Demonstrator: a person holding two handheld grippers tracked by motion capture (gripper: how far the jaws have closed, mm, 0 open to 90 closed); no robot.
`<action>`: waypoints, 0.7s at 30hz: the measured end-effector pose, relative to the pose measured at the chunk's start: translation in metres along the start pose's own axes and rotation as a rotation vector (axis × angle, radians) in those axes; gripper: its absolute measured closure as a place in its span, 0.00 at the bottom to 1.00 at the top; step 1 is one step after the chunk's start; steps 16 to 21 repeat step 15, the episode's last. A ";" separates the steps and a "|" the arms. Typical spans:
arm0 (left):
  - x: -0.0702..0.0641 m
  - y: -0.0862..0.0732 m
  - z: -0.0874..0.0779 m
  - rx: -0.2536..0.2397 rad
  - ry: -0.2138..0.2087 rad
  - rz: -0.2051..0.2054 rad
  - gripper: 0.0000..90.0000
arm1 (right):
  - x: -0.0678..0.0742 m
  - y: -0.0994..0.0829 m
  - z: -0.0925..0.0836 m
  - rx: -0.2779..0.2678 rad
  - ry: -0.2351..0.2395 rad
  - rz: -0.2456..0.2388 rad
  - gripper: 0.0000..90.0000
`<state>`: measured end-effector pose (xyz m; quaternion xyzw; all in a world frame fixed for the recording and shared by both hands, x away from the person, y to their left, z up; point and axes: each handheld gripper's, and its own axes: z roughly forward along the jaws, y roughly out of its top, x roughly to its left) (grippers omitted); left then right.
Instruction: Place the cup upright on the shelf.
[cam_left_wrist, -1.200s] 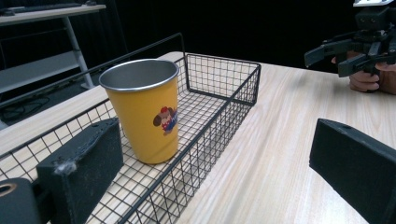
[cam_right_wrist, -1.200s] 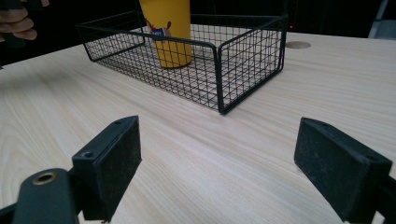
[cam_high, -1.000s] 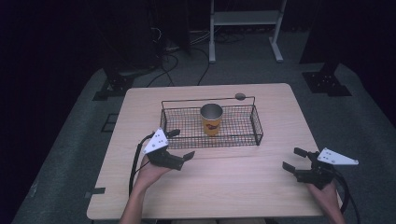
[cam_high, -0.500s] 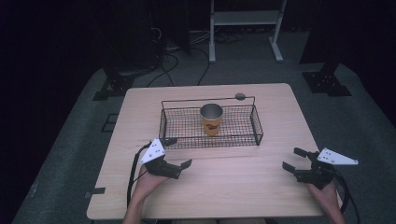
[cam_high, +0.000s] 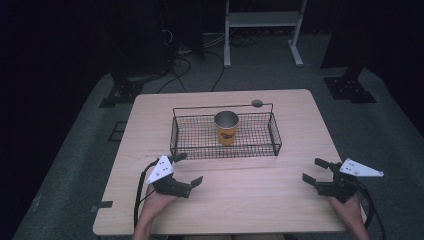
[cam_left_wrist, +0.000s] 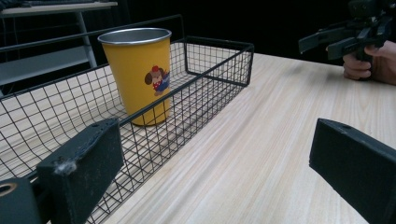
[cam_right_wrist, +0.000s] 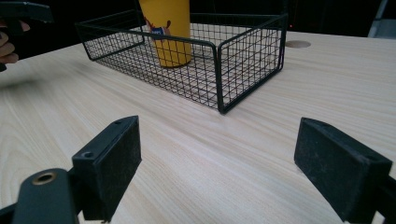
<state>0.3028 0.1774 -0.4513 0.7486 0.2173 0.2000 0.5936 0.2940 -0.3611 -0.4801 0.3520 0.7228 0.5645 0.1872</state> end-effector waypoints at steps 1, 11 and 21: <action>-0.001 -0.001 0.000 -0.002 0.001 0.001 0.02 | 0.000 0.000 0.000 0.000 0.000 -0.001 0.15; -0.006 -0.011 -0.006 -0.001 0.006 -0.008 0.02 | 0.000 0.000 0.000 0.006 0.004 -0.008 0.15; -0.007 -0.013 -0.005 -0.001 0.003 -0.011 0.02 | 0.001 0.000 0.001 0.017 0.006 -0.019 0.15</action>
